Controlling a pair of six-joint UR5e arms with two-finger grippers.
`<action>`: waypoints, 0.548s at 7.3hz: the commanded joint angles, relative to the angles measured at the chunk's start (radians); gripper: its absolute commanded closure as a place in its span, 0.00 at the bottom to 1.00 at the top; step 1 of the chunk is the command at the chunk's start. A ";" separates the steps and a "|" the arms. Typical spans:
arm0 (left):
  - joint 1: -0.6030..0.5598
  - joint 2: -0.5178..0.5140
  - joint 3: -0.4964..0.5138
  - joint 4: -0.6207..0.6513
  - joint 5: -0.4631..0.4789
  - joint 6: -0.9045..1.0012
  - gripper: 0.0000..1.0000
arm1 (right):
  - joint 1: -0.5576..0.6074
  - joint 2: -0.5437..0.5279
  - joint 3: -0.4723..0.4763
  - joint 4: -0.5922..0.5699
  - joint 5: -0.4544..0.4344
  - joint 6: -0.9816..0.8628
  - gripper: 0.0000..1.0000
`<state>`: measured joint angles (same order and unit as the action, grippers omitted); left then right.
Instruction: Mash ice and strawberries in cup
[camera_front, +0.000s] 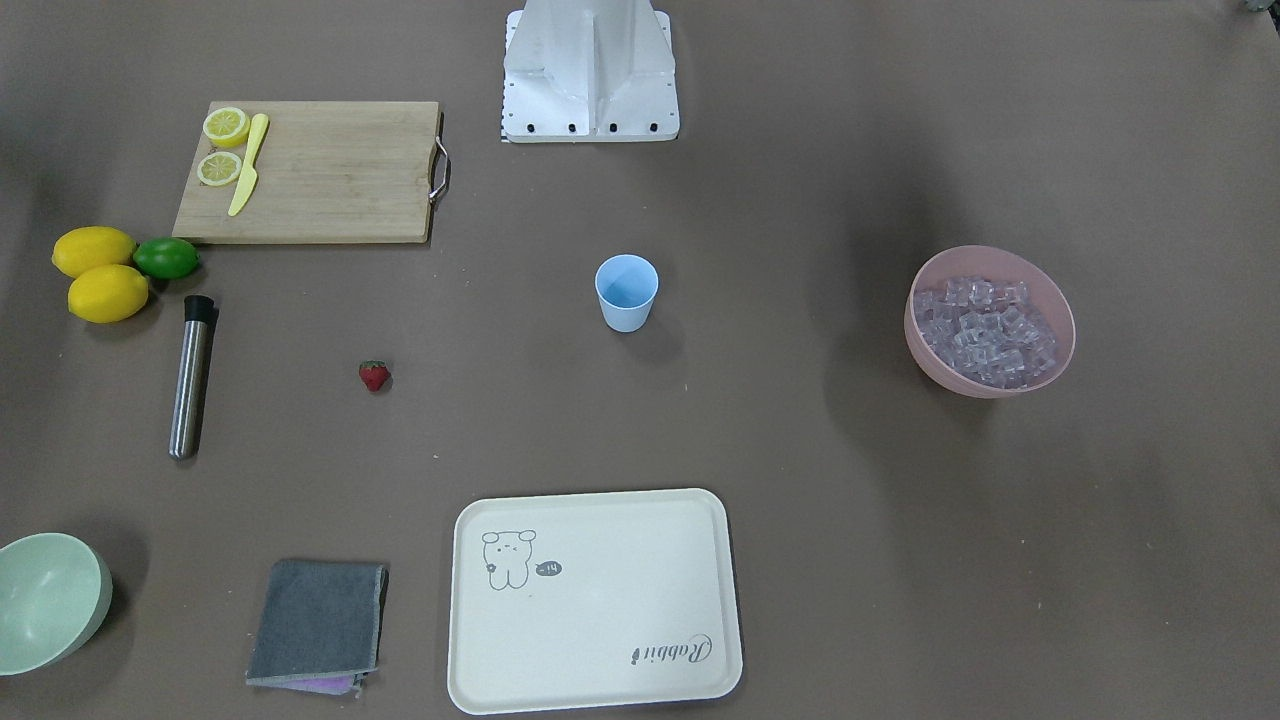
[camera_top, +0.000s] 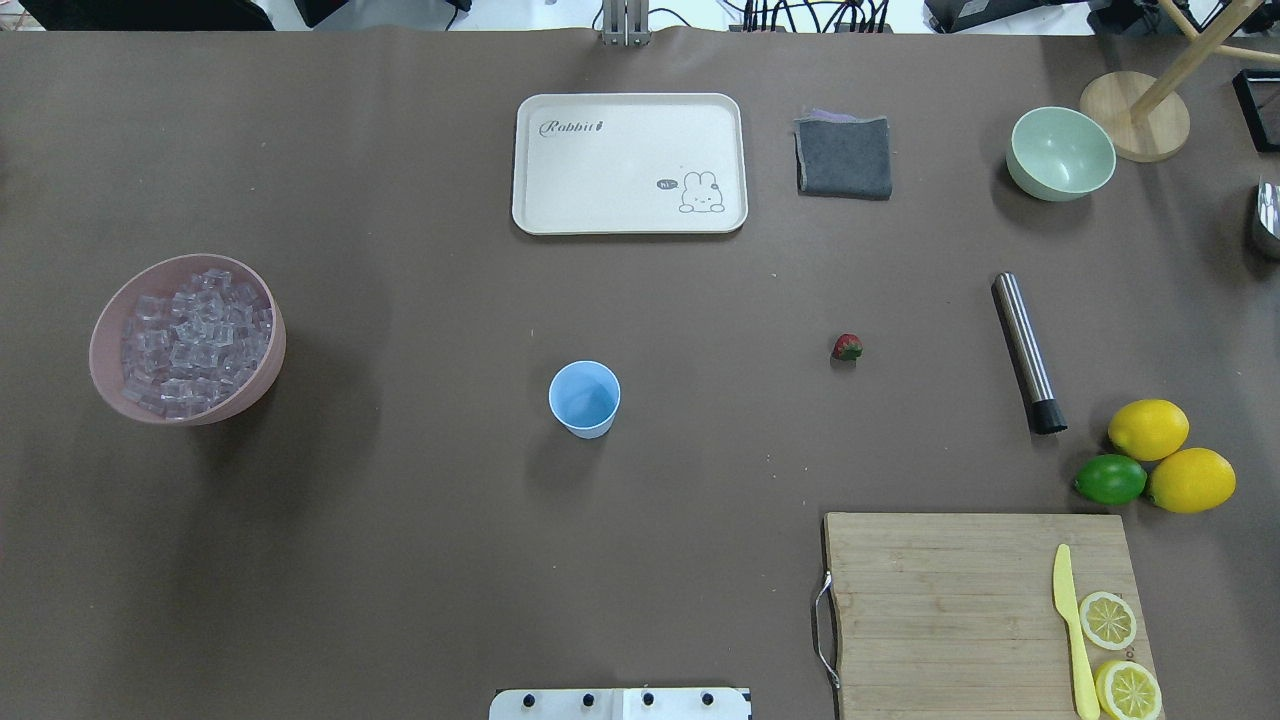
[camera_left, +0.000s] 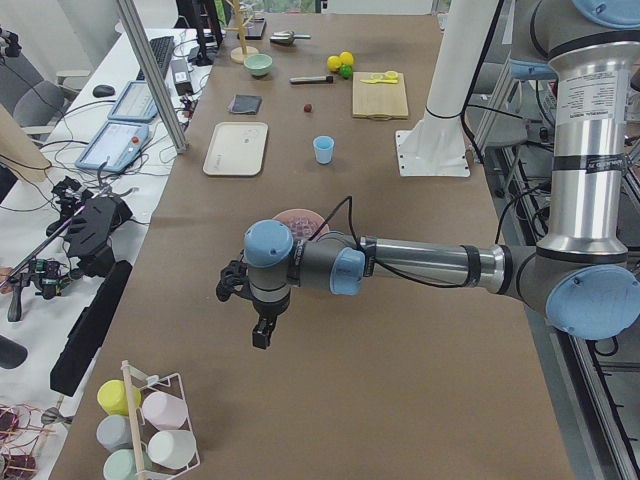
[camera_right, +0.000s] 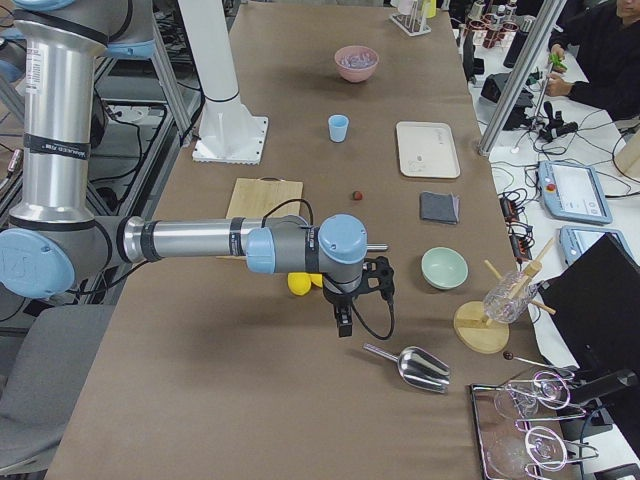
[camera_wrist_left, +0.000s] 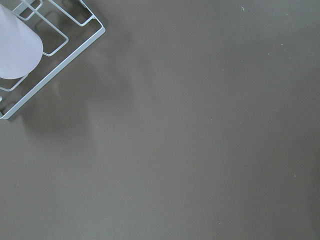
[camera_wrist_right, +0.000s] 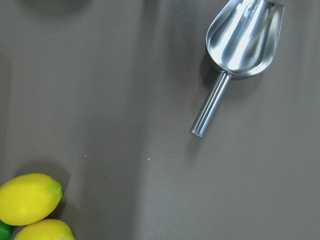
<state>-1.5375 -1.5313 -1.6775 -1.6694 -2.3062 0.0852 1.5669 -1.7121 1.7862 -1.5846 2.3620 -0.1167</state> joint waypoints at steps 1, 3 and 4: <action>0.007 0.002 -0.002 -0.001 -0.007 -0.038 0.03 | -0.001 -0.001 -0.001 0.000 0.002 0.002 0.00; 0.007 0.002 -0.010 -0.001 -0.010 -0.036 0.03 | -0.001 -0.009 0.001 0.000 0.017 0.002 0.00; 0.008 0.002 -0.010 0.000 -0.010 -0.033 0.03 | -0.001 -0.009 0.002 0.000 0.026 0.002 0.00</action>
<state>-1.5305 -1.5295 -1.6862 -1.6701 -2.3157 0.0500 1.5663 -1.7196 1.7874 -1.5846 2.3763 -0.1151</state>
